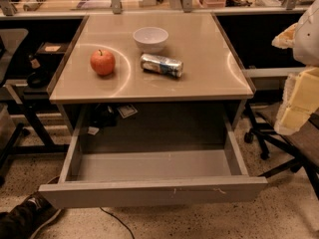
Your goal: Place redbull can into top drawer
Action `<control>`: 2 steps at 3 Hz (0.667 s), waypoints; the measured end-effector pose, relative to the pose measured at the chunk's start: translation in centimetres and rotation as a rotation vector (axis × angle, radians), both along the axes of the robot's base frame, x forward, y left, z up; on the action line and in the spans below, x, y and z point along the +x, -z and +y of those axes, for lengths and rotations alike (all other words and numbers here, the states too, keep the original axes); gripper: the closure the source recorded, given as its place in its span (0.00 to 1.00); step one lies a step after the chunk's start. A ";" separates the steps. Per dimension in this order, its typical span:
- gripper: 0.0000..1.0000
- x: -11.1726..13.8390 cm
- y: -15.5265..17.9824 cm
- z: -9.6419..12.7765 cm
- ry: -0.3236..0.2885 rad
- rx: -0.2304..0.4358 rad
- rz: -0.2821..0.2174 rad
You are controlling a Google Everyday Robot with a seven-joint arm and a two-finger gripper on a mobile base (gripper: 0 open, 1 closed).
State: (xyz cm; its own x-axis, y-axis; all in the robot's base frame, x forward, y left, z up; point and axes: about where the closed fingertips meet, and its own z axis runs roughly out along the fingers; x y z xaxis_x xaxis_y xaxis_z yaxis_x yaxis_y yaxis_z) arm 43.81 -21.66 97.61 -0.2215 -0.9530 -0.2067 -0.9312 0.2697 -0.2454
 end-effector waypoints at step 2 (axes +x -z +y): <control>0.00 0.6 0.0 1.0 0.025 0.026 -0.016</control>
Offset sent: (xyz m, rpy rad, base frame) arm 0.0148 0.0204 -0.0068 0.0524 -0.0057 -0.0597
